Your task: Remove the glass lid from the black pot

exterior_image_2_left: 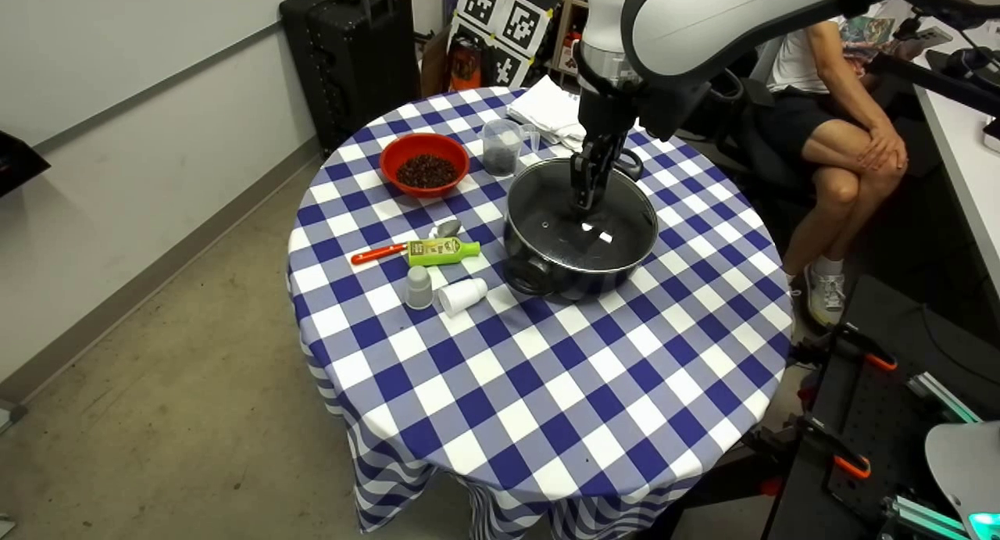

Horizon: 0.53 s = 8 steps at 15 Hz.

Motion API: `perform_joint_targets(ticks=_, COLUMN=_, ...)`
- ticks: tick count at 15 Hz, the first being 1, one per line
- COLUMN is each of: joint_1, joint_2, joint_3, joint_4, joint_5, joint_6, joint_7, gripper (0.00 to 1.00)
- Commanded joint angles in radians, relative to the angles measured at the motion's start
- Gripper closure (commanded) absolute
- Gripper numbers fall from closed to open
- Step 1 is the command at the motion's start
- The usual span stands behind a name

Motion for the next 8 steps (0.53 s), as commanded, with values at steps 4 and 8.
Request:
perform_joint_targets(ticks=4, joint_1=0.002, joint_2=-0.154, joint_3=-0.018, joint_4=-0.152, joint_5=-0.029, joint_6=0.067, joint_7=0.005, gripper=0.75)
perform_joint_targets(ticks=8, joint_1=0.006, joint_2=-0.277, joint_3=-0.060, joint_4=-0.261, joint_5=-0.080, joint_6=0.056, joint_7=0.101, gripper=0.75)
